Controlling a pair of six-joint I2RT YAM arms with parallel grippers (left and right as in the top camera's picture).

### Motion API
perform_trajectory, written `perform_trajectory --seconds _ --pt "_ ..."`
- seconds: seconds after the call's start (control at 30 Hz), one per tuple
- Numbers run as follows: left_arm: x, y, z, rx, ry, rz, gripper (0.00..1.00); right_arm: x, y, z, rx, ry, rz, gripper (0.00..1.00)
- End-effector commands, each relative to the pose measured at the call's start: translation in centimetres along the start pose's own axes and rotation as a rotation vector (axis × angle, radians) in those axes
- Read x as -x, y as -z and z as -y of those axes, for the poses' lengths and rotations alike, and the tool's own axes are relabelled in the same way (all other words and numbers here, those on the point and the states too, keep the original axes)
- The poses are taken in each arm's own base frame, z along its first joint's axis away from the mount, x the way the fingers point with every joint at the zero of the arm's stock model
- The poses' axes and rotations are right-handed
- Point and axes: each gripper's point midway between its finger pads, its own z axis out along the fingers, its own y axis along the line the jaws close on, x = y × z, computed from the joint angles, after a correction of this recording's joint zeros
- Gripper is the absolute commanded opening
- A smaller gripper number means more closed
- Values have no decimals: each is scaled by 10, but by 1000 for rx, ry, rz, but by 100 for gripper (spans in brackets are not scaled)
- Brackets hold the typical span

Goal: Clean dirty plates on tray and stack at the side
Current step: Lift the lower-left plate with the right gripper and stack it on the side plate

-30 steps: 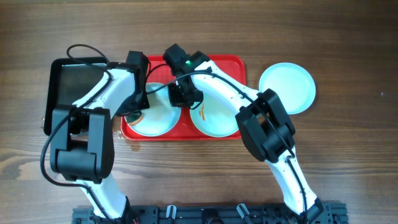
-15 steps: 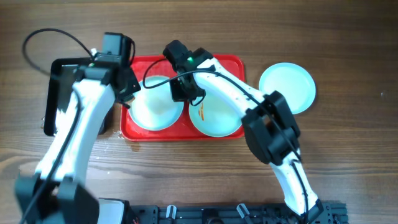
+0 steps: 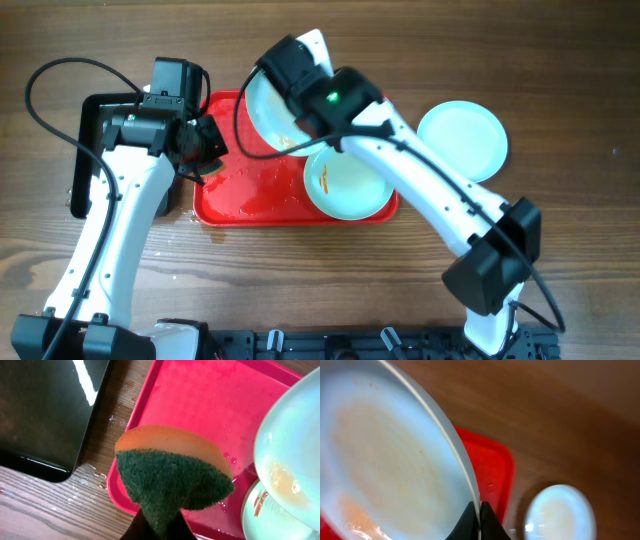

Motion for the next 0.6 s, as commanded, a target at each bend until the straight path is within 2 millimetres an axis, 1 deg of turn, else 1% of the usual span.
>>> perform_trajectory --seconds 0.0,0.13,0.27,0.57 --pt "3 2 -8 42 15 17 4 17 32 15 -252 89 121 4" --pt "1 2 -10 50 13 8 4 24 51 16 -361 113 183 4" --pt "0 2 -11 53 13 3 4 29 64 17 -430 129 225 4" --pt "0 2 -11 53 13 3 4 33 66 16 -430 133 237 4"
